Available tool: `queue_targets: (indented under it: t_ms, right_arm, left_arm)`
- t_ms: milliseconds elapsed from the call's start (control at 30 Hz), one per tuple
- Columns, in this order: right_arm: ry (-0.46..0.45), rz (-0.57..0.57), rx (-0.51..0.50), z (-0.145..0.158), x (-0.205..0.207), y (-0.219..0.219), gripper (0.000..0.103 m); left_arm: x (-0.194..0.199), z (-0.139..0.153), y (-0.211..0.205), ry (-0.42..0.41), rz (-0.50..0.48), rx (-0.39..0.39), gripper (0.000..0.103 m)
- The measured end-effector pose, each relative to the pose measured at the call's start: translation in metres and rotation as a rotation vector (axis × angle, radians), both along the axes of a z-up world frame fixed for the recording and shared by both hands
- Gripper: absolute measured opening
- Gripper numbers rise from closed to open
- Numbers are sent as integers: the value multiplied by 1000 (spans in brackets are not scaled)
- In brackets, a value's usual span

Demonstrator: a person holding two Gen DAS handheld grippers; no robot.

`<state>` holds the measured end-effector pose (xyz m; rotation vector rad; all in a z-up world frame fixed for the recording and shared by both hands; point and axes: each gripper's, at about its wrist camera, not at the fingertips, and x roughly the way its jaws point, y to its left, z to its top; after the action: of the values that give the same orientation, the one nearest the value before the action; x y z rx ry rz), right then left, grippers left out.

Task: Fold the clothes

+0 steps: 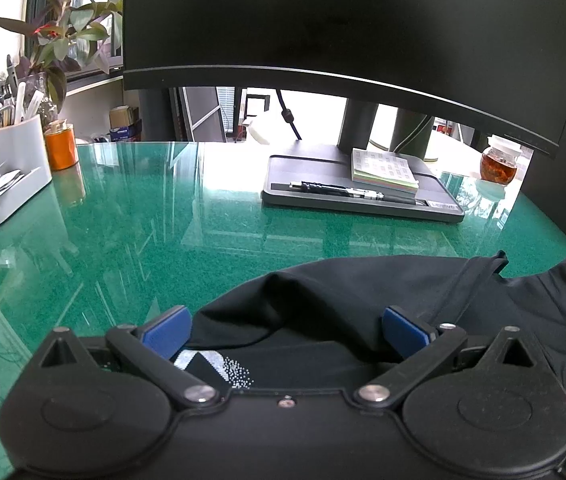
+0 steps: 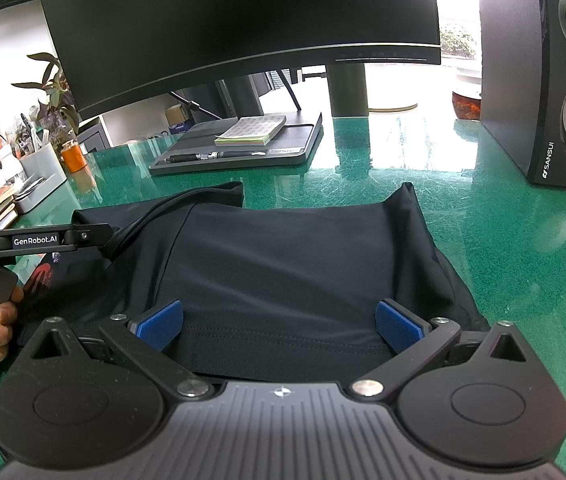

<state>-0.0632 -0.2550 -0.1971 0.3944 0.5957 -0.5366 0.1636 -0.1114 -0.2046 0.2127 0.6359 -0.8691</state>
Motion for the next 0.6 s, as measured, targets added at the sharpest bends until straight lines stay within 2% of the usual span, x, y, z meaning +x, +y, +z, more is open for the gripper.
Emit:
queue_targets:
  t_ms: [600]
  right_arm:
    - [8, 3, -9, 0, 2, 1, 103]
  left_arm:
    - [-1, -1, -3, 0, 5, 6, 102]
